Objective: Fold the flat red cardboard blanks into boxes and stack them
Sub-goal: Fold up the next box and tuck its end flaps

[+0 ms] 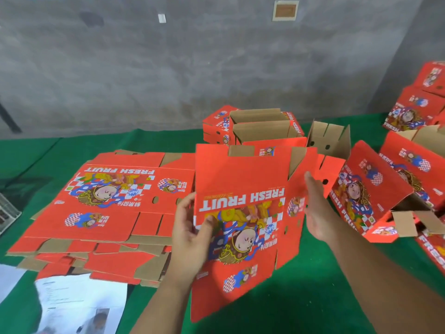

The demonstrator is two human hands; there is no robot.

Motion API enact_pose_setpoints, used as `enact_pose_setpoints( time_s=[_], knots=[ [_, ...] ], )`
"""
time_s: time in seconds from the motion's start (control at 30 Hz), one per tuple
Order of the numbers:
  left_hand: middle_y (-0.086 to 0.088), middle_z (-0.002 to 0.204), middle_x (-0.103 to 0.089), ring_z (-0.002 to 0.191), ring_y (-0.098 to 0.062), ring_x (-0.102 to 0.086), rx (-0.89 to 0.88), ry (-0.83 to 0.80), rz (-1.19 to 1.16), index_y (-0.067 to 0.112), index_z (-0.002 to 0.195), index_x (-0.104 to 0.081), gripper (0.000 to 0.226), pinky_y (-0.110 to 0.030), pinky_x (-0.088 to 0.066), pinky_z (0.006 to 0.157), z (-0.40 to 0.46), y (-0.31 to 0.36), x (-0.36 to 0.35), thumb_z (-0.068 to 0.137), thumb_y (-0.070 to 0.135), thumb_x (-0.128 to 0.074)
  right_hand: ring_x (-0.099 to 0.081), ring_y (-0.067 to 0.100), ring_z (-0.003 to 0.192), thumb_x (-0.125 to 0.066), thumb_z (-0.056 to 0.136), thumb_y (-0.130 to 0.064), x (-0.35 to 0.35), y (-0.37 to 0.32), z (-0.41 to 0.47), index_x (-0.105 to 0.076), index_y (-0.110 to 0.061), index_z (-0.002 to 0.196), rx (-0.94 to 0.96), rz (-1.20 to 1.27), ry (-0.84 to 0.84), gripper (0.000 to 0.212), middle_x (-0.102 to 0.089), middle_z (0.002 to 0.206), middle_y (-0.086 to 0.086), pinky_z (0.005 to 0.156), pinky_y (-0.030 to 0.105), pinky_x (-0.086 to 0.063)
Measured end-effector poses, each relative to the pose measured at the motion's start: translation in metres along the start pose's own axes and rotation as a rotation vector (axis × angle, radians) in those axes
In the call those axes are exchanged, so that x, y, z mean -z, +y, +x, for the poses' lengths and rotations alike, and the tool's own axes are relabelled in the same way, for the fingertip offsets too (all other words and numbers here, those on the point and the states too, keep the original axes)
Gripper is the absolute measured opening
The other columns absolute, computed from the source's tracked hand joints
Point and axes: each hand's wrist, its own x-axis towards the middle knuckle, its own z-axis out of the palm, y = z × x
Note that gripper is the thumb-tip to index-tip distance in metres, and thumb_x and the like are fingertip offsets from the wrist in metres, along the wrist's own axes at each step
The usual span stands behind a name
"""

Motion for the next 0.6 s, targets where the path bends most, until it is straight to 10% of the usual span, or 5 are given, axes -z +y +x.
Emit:
enact_pose_setpoints(
  time_s=[0.43, 0.6],
  knots=[
    [-0.011, 0.095, -0.077, 0.076, -0.020, -0.073, 0.160, 0.080, -0.081, 0.033, 0.113, -0.064, 0.036, -0.030, -0.058, 0.058, 0.006, -0.015, 0.031, 0.077, 0.031, -0.069, -0.065, 0.008, 0.106, -0.043, 0.074, -0.092, 0.030, 0.028, 0.009, -0.051, -0.040, 0.144, -0.084, 0.091, 0.029, 0.087, -0.060, 0.135, -0.015, 0.093, 0.034, -0.044],
    [-0.002, 0.114, -0.071, 0.102, -0.025, -0.071, 0.046, 0.019, 0.056, 0.037, 0.136, -0.050, 0.050, -0.042, -0.060, 0.082, 0.004, -0.016, 0.033, 0.091, 0.040, -0.069, -0.034, 0.003, 0.145, -0.041, 0.094, -0.077, 0.025, 0.019, 0.009, -0.029, -0.036, 0.161, 0.014, 0.119, 0.025, 0.079, -0.035, 0.163, -0.016, 0.121, 0.034, -0.018]
  ],
)
